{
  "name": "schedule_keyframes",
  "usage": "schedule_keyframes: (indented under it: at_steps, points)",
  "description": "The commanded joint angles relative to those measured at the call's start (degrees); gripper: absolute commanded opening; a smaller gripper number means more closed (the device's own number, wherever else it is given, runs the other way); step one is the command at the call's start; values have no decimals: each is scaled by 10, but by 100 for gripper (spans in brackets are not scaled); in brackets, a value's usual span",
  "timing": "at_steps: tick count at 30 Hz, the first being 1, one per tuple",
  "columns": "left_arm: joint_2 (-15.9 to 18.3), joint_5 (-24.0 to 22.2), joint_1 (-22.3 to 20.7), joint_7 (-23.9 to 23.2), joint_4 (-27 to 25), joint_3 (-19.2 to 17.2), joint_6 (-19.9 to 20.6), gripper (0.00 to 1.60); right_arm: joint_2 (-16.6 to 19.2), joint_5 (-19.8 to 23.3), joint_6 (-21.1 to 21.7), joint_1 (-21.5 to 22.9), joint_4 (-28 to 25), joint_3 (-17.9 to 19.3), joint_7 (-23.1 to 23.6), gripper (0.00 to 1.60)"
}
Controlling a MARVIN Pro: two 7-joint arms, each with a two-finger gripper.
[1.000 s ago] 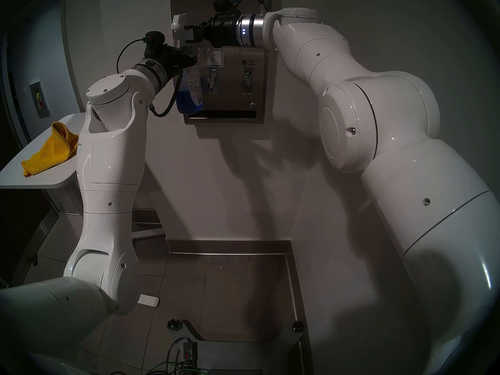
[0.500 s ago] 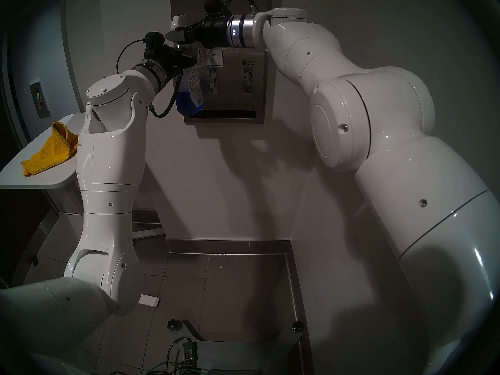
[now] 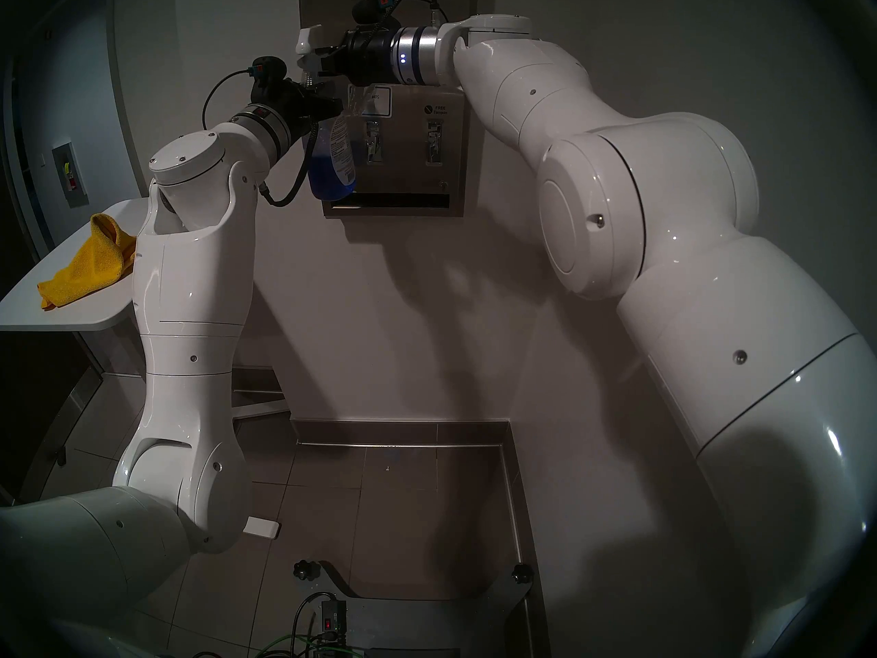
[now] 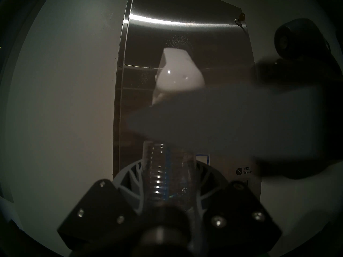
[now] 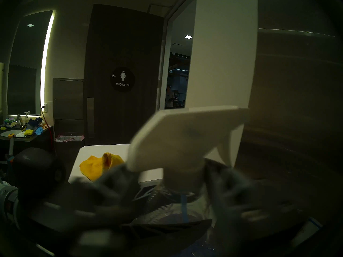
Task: Pick up the cleaner bottle and spray the cleaner onto the surface
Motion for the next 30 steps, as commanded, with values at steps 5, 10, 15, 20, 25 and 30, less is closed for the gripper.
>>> schedule_keyframes:
  at_steps: [5,10,15,20,25,30]
  points:
    - [-3,-1,-35,0,-26,0,-13,0,-4,2,-10,34,-5,4,-7,157]
    - [-4,-1,-35,0,-25,-1,-12,0,-4,2,-10,35,-1,4,-6,160]
    - [-5,-1,-35,0,-25,-1,-11,0,0,0,-11,37,3,4,-7,160]
    - [-6,0,-35,0,-25,-1,-11,0,10,0,-11,41,6,4,-4,160]
    - [-6,0,-35,-1,-25,-2,-10,0,22,-1,-11,47,8,5,-2,160]
    - [-7,0,-35,-3,-25,-2,-9,0,27,-2,-12,50,9,4,-4,160]
